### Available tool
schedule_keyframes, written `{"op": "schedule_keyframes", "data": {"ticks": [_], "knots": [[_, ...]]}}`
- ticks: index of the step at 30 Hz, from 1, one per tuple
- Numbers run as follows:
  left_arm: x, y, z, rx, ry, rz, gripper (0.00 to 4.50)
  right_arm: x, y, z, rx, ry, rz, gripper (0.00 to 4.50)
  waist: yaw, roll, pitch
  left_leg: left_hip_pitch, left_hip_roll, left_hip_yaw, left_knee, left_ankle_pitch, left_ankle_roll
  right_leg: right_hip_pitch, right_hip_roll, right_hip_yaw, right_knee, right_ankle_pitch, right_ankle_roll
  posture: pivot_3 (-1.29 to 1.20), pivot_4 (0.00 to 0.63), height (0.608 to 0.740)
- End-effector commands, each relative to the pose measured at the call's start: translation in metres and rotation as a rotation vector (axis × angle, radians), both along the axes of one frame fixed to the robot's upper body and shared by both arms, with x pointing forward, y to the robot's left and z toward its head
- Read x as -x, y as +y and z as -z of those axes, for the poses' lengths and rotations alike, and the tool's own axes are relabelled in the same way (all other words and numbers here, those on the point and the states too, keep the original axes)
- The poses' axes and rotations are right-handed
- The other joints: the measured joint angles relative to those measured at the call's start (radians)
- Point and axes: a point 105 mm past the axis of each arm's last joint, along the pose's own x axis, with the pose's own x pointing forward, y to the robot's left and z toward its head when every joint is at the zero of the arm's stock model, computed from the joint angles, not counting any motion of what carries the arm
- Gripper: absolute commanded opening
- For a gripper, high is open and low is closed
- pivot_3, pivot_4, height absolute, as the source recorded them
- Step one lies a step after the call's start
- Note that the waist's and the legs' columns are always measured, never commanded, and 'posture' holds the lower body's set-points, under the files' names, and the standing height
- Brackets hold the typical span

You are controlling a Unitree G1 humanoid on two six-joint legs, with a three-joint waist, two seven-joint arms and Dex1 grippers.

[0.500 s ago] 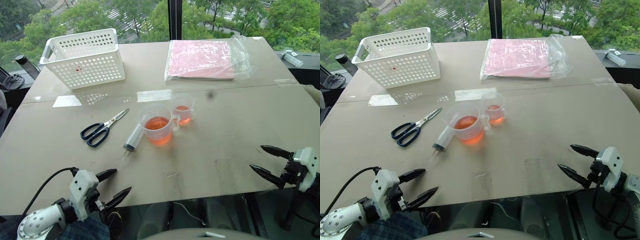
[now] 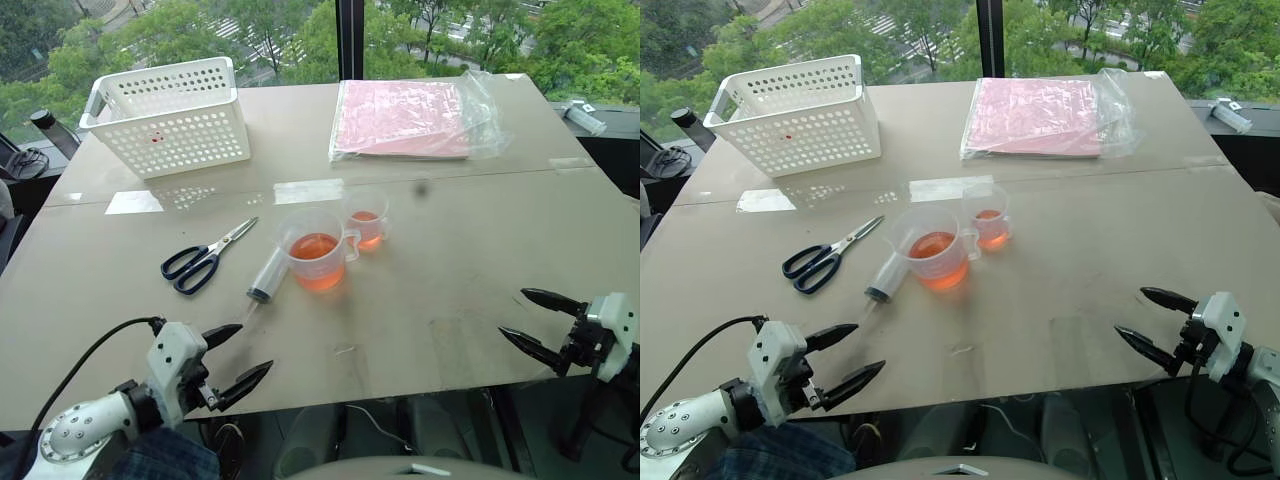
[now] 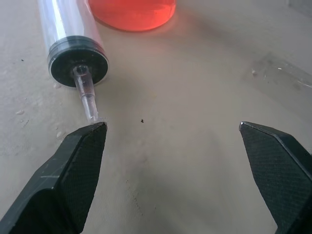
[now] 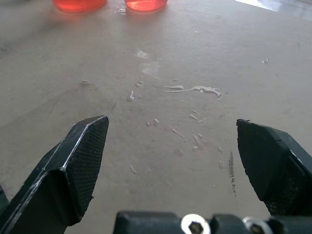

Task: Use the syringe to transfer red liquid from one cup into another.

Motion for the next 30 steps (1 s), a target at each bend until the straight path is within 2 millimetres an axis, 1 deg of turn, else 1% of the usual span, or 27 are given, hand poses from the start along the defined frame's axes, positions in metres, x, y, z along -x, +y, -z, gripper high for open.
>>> {"op": "schedule_keyframes", "data": {"ticks": [1,8,12,14,16,18,22,24,26,30], "knots": [[-0.002,-0.008,-0.01,-0.004,-0.029,0.026,4.43,-0.002,0.0,-0.008,0.004,-0.036,-0.005,4.5,0.0,0.0,0.0,0.0,0.0,0.0,0.0,0.0,0.0,0.0,0.0,0.0,0.0,0.0,0.0,0.0,0.15,0.74],[-0.004,-0.004,-0.02,-0.014,-0.038,0.033,4.43,-0.004,0.007,-0.01,-0.01,-0.048,-0.019,4.5,-0.001,0.0,0.0,0.0,0.0,0.0,0.0,0.0,0.0,0.0,0.0,0.0,0.0,0.0,0.0,0.0,0.15,0.74],[-0.008,-0.001,-0.041,-0.006,-0.049,0.053,4.43,-0.004,0.018,-0.024,-0.036,-0.07,-0.067,4.5,0.0,0.0,0.0,0.0,0.0,0.0,0.0,0.0,0.0,0.0,0.0,0.0,0.0,0.0,0.0,0.0,0.15,0.74],[-0.019,0.005,-0.052,-0.025,-0.054,0.039,4.43,-0.005,0.027,-0.034,-0.049,-0.081,-0.102,4.5,0.001,0.001,0.0,0.0,0.0,-0.001,0.0,0.0,0.0,0.0,0.0,0.0,0.0,0.0,0.0,0.0,0.15,0.74],[-0.036,0.01,-0.067,-0.041,-0.066,0.013,4.43,-0.007,0.04,-0.049,-0.079,-0.102,-0.145,4.5,0.003,0.001,0.0,0.0,0.0,-0.001,0.001,0.0,0.0,0.001,0.0,-0.001,0.001,0.0,0.0,0.0,0.15,0.74],[-0.048,0.013,-0.077,-0.077,-0.065,0.007,4.43,-0.009,0.051,-0.063,-0.098,-0.126,-0.181,4.5,0.001,0.001,0.0,0.0,0.0,-0.003,0.001,0.0,0.0,0.001,0.001,-0.002,0.001,0.0,0.0,0.0,0.15,0.74],[-0.063,0.017,-0.078,-0.167,-0.011,0.003,4.43,-0.012,0.067,-0.086,-0.104,-0.175,-0.22,4.5,-0.006,0.001,0.0,0.001,0.0,-0.001,0.0,0.0,0.0,0.001,0.001,-0.004,0.001,0.0,0.0,0.0,0.15,0.74],[-0.071,0.016,-0.078,-0.183,0.007,0.012,4.43,-0.011,0.069,-0.094,-0.085,-0.175,-0.235,4.5,-0.006,0.001,0.001,0.001,0.0,-0.001,0.0,0.0,-0.001,0.001,0.001,-0.004,0.001,0.0,0.0,0.0,0.15,0.74],[-0.081,0.015,-0.075,-0.229,0.019,0.01,4.43,-0.007,0.07,-0.098,-0.037,-0.166,-0.262,4.5,0.0,0.0,0.001,0.0,0.0,-0.001,0.0,0.002,-0.004,-0.001,0.001,-0.004,0.001,0.0,0.0,0.0,0.15,0.74],[-0.097,0.018,-0.07,-0.28,0.037,-0.011,4.43,-0.003,0.074,-0.112,-0.018,-0.191,-0.297,4.5,0.001,0.0,0.002,-0.001,0.0,-0.002,-0.001,0.002,-0.003,-0.002,0.001,-0.002,0.001,0.0,0.0,0.0,0.15,0.74]]}}
